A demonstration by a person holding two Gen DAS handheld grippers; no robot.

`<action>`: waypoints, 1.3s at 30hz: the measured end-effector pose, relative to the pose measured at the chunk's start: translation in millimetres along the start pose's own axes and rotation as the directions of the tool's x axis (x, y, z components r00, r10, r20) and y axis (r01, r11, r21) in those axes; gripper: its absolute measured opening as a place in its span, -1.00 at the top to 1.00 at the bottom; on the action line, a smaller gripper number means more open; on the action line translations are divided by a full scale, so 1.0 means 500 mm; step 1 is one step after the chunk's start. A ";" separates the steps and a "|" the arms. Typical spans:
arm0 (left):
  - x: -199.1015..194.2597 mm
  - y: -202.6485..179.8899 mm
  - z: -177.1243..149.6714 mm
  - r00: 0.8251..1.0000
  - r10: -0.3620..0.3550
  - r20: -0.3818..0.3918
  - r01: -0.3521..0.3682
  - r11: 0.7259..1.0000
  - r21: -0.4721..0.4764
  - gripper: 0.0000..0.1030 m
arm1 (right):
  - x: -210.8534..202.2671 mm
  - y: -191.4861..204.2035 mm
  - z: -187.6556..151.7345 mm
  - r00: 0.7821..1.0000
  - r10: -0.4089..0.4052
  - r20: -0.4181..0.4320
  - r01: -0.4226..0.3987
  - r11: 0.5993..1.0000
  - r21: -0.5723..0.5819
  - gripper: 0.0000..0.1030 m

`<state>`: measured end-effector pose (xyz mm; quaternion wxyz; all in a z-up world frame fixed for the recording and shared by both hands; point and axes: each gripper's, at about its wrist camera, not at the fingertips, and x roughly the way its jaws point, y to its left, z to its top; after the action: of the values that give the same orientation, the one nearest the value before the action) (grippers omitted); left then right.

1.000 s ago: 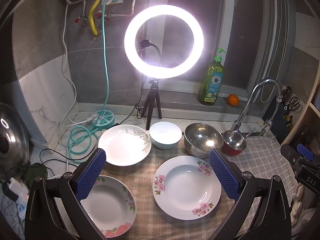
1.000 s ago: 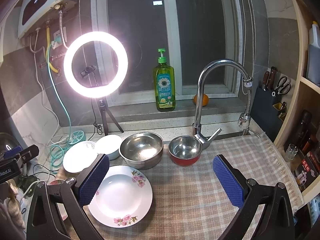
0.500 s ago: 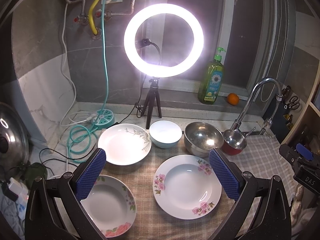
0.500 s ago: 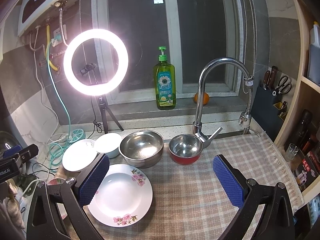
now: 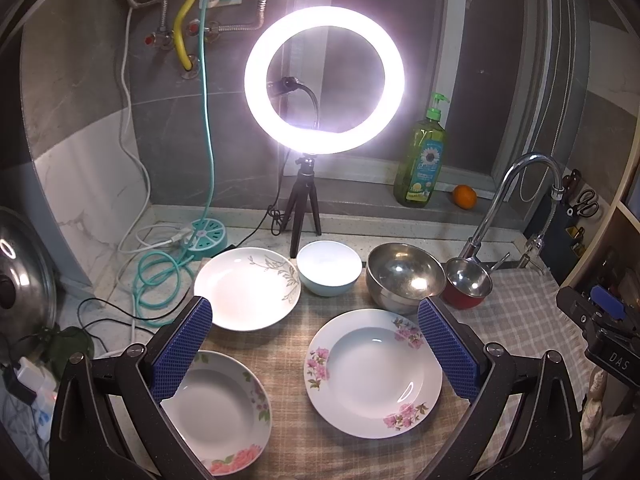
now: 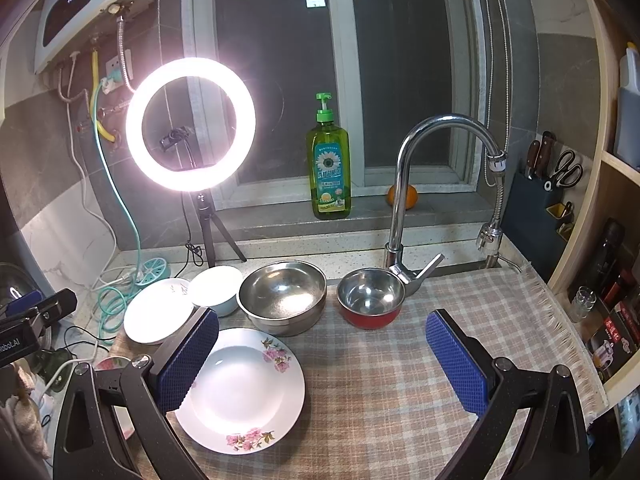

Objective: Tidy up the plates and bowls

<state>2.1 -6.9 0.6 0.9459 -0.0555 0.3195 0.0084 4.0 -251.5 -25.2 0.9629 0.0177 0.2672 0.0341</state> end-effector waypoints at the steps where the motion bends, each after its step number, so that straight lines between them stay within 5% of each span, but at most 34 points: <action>1: 0.000 0.000 0.000 1.000 0.001 0.000 -0.001 1.000 0.000 -0.99 | 0.001 0.001 -0.001 1.000 -0.001 0.000 0.001 1.000 -0.001 -0.99; 39: 0.047 0.007 -0.016 0.998 -0.008 -0.067 0.008 1.000 0.000 -0.94 | 0.056 -0.004 -0.022 0.999 0.007 -0.050 -0.008 1.000 -0.021 -0.99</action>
<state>15.7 -4.8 -20.1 0.9347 -0.0567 0.3509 0.0027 22.6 -251.2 -49.2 0.9559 0.0075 0.2907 0.0410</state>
